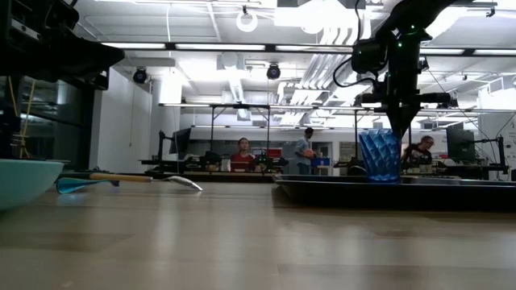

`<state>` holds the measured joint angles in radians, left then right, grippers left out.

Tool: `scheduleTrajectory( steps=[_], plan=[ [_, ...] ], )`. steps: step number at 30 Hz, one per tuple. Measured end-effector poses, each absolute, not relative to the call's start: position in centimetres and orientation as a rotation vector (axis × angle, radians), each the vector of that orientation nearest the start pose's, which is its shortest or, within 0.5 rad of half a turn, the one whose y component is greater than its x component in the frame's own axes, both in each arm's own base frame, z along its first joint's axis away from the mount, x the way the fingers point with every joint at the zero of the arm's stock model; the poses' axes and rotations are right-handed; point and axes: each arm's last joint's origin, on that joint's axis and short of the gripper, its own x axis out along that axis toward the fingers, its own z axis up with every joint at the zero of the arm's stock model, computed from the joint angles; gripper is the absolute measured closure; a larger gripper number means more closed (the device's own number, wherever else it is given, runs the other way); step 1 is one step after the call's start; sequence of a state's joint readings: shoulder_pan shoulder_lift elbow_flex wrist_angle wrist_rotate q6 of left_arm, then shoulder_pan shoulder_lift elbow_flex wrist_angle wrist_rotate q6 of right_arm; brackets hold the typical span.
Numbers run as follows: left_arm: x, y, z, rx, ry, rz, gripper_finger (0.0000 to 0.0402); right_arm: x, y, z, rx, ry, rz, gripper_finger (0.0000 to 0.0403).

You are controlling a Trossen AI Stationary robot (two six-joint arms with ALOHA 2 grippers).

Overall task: Pick and place plate/cup/fork/spoon on tray
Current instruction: Put the blue cup at the top right of the black serving tray

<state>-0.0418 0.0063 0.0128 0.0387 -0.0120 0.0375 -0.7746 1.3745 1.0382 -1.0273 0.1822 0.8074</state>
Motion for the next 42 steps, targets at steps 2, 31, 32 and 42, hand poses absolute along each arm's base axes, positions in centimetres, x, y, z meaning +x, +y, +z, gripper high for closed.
scheduleTrajectory(
  steps=[2, 31, 32, 42],
  plan=[
    [9.71, -0.37, 17.11, 0.036, -0.046, -0.029, 0.0401, 16.74, -17.11, 24.4, 1.039, 0.974, -1.334, 0.0387],
    [9.71, -0.37, 17.11, 0.036, -0.046, -0.029, 0.0401, 16.66, -17.04, 24.38, 1.037, 0.975, -1.363, 0.0358],
    [9.71, -0.37, 17.11, 0.036, -0.046, -0.029, 0.0401, 16.66, -16.98, 24.38, 1.032, 0.979, -1.366, 0.0348],
    [9.71, -0.37, 17.11, 0.036, -0.046, -0.029, 0.0401, 16.63, -16.92, 24.6, 0.957, 1.019, -1.364, 0.025]
  ],
)
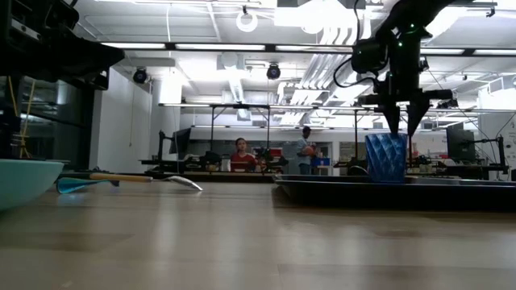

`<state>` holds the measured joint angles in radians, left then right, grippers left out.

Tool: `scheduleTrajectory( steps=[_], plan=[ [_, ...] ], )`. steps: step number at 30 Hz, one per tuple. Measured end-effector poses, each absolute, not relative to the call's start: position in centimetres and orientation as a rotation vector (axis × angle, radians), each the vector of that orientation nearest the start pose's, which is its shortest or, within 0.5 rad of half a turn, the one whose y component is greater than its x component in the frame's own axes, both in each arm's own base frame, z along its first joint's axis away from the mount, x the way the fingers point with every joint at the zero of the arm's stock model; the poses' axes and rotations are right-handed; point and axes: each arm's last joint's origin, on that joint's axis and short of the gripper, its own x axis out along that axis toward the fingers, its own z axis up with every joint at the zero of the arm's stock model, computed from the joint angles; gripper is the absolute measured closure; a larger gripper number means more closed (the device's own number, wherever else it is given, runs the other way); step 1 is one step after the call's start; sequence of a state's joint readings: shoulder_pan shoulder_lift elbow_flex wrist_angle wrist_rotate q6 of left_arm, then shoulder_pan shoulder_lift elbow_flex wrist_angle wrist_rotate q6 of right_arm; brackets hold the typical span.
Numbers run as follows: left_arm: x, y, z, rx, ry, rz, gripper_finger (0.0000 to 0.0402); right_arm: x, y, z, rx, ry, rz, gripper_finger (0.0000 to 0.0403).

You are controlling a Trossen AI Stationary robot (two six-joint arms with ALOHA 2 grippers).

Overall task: Pick and place plate/cup/fork/spoon on tray
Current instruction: Put the blue cup at the top right of the black serving tray, then put the yellow spoon at the bottom of the black serving tray

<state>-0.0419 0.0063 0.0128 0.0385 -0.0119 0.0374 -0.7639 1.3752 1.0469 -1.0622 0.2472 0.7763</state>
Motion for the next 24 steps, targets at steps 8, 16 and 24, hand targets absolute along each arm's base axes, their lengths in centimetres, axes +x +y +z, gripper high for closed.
scheduleTrajectory(
  steps=[8, 16, 24],
  plan=[
    [9.7, -0.4, 17.1, 0.036, -0.046, -0.029, 0.0401, 17.3, -17.5, 27.3, 0.872, 0.979, -1.312, 0.0231],
    [9.7, -0.4, 17.1, 0.036, -0.045, -0.029, 0.0401, 19.1, -15.5, 30.8, 0.581, 0.875, -1.205, 0.0231],
    [9.7, -0.4, 17.1, 0.036, -0.046, -0.029, 0.0401, 20.1, -12.1, 32.0, 0.324, 0.665, -0.92, 0.0231]
  ],
)
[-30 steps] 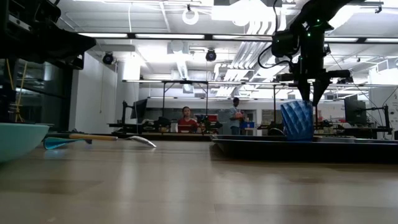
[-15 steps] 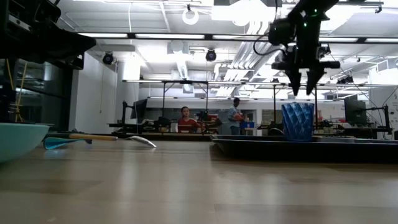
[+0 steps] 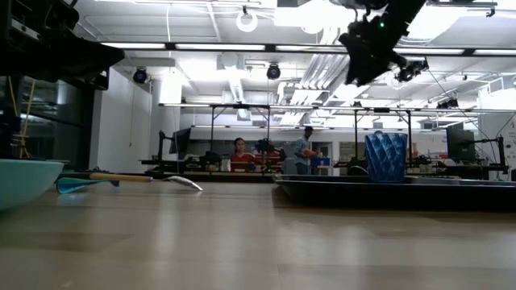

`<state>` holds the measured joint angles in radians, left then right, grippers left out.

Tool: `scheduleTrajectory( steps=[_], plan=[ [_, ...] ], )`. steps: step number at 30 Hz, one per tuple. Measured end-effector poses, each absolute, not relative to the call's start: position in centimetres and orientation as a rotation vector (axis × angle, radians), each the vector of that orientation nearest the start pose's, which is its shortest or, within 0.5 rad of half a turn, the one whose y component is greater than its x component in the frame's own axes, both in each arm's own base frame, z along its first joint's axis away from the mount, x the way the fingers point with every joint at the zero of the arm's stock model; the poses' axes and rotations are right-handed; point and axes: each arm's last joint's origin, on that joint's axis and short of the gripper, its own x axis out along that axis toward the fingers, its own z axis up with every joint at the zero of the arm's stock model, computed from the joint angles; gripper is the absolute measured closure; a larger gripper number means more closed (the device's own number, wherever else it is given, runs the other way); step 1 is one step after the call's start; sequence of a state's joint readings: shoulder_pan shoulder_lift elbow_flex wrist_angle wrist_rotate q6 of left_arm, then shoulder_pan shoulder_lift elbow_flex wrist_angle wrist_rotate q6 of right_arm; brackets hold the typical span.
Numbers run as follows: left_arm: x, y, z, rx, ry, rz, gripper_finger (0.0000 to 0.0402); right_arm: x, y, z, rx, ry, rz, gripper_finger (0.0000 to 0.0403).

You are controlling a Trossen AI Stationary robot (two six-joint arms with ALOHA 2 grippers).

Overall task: Pick and place plate/cup/fork/spoon on tray
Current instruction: Put the yellow spoon at the bottom of the black serving tray

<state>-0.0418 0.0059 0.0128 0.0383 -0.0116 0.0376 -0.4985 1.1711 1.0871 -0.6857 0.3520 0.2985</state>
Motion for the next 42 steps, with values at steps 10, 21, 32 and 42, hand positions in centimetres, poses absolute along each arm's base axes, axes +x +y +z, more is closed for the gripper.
scheduleTrajectory(
  steps=[10, 21, 32, 42],
  plan=[
    [9.7, -0.4, 17.1, 0.036, -0.046, -0.029, 0.0401, 21.2, -8.9, 27.4, 0.209, 0.16, -0.232, 0.0231],
    [9.7, -0.3, 17.4, 0.035, -0.074, -0.02, 0.0401, 22.7, -2.9, 28.6, 0.038, -0.068, 0.102, 0.0231],
    [9.6, -0.1, 18.3, -0.03, -0.171, 0.066, 0.0399, 23.1, -0.6, 28.5, -0.082, -0.027, -0.066, 0.0231],
    [12.2, 1.2, 19.5, -0.123, 0.306, 0.338, 0.0253, 23.8, 0.4, 27.4, -0.078, 0.047, -0.074, 0.0231]
  ],
)
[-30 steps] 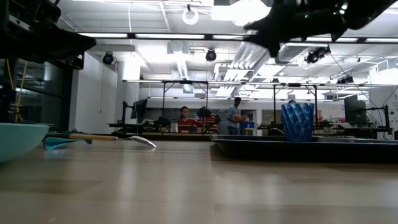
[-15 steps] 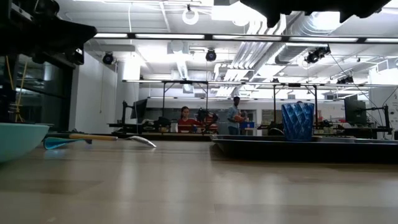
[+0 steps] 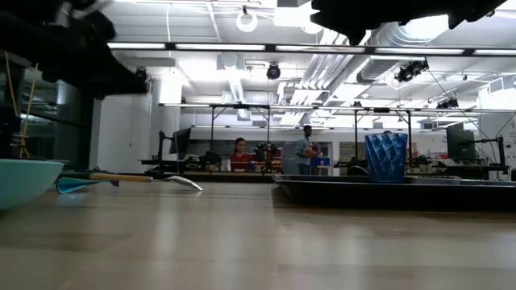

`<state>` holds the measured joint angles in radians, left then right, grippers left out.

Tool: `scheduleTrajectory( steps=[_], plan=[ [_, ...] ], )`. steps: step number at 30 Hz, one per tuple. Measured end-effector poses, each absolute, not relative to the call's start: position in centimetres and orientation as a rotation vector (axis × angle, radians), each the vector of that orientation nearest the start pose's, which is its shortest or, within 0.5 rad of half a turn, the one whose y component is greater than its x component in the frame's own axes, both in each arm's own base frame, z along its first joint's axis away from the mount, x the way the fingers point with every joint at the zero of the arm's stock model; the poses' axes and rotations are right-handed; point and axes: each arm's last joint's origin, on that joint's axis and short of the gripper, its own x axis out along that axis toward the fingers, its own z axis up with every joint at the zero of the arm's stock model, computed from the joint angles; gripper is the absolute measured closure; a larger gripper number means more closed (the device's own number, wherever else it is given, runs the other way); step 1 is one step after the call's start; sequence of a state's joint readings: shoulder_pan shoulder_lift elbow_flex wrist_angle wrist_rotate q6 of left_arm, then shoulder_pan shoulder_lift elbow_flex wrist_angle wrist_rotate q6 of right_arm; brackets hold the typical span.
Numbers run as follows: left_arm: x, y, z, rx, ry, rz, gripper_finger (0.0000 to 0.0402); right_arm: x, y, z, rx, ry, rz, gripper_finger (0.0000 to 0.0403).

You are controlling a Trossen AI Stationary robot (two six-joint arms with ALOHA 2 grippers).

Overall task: Pick and place plate/cup/fork/spoon on tray
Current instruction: Put the yellow spoon at the bottom of the black serving tray

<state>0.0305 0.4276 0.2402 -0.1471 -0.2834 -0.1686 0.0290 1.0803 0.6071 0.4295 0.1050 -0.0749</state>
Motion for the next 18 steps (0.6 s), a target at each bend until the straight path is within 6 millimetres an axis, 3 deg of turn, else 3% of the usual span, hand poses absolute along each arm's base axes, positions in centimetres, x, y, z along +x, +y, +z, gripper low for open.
scheduleTrajectory(
  steps=[4, 7, 11, 18],
  plan=[
    [14.3, 2.2, 20.0, -0.177, 0.6, 0.355, 0.0198, 24.0, 0.3, 27.2, -0.083, 0.052, -0.083, 0.0231],
    [16.5, 3.1, 19.8, -0.198, 0.726, 0.298, 0.0178, 24.0, 0.3, 27.2, -0.083, 0.049, -0.087, 0.0231],
    [18.9, 4.5, 18.6, -0.185, 0.867, 0.26, 0.0173, 24.0, 0.3, 27.2, -0.082, 0.047, -0.086, 0.0231],
    [21.0, 6.4, 15.7, -0.142, 1.086, 0.204, 0.0172, 24.0, 0.3, 27.2, -0.098, 0.048, -0.085, 0.0231]
  ],
)
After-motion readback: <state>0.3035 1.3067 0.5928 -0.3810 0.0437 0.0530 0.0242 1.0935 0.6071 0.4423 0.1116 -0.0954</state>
